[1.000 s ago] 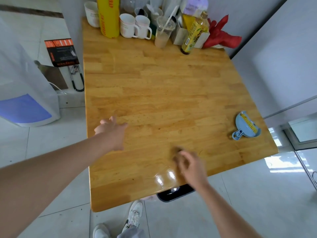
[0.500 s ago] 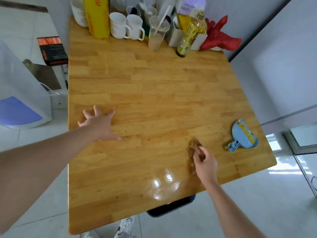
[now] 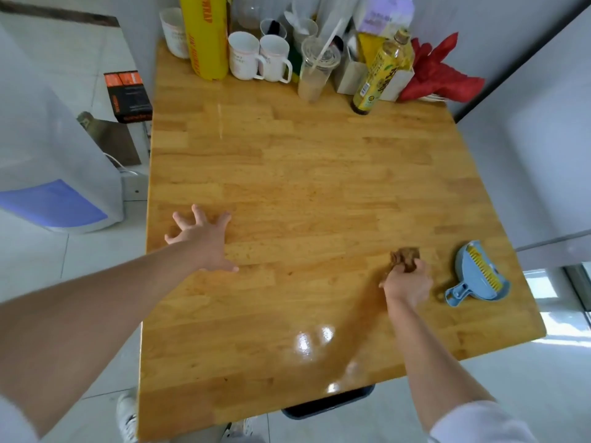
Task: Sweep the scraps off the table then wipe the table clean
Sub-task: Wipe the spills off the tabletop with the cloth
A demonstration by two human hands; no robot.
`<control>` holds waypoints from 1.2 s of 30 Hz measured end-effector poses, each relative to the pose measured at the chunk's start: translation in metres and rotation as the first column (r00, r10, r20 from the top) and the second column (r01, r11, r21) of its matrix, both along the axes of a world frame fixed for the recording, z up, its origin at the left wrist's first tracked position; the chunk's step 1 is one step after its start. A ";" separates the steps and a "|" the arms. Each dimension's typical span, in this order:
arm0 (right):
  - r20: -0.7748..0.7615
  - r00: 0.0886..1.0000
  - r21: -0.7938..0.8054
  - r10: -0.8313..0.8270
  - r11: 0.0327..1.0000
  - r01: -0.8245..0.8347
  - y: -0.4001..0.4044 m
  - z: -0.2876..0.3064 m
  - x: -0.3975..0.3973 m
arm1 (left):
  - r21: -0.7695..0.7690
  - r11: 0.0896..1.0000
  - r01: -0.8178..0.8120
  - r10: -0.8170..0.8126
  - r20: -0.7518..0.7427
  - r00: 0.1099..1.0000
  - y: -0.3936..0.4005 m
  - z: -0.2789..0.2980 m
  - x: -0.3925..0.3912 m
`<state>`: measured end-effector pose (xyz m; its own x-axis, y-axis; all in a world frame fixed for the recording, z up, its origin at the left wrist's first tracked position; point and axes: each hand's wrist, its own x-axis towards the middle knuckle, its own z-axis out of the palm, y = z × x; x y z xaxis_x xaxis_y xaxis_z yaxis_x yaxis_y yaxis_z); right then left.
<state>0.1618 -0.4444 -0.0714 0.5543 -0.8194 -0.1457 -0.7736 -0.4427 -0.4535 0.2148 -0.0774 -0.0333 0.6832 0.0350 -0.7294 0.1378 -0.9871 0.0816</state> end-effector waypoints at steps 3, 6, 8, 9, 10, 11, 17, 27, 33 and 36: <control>0.100 0.849 0.008 0.520 0.852 -0.523 0.091 -0.018 -0.014 | -0.002 1.000 -0.001 0.001 -0.003 1.000 0.001 0.001 0.000; -0.007 0.064 0.060 0.998 0.064 -0.996 0.140 -0.028 -0.068 | -0.003 1.000 0.007 -0.007 -0.012 1.000 0.001 -0.001 -0.001; -0.032 0.060 -0.008 0.998 0.060 -0.998 0.110 -0.029 -0.048 | -0.007 1.000 0.017 -0.017 -0.008 1.000 0.004 -0.002 0.000; -0.019 0.299 -0.025 0.954 0.298 -0.954 0.089 -0.023 -0.028 | -0.008 1.000 0.021 -0.021 -0.008 1.000 0.002 -0.001 0.000; 0.013 0.606 -0.036 0.796 0.606 -0.795 0.071 -0.015 -0.004 | -0.010 1.000 0.022 -0.022 -0.013 1.000 0.002 -0.001 0.000; 0.040 0.859 -0.009 0.510 0.860 -0.510 0.058 -0.007 0.016 | -0.013 1.000 0.021 -0.022 -0.020 1.000 0.003 -0.001 -0.001; 0.060 0.754 -0.060 0.654 0.756 -0.651 0.179 -0.020 -0.023 | -0.063 0.998 0.007 -0.008 -0.019 1.000 0.008 -0.009 0.000; -0.026 0.998 0.117 0.052 0.992 -0.049 0.110 0.000 -0.120 | -0.090 0.995 0.046 -0.050 -0.041 0.998 0.011 -0.015 0.000; 0.047 0.752 0.164 0.657 0.738 -0.655 0.289 -0.012 -0.149 | -0.077 0.994 0.083 -0.088 -0.067 0.994 0.015 -0.016 0.004; 0.104 0.448 0.260 0.888 0.411 -0.874 0.300 -0.008 -0.200 | -0.042 0.989 0.139 -0.141 -0.062 0.988 0.013 -0.017 0.004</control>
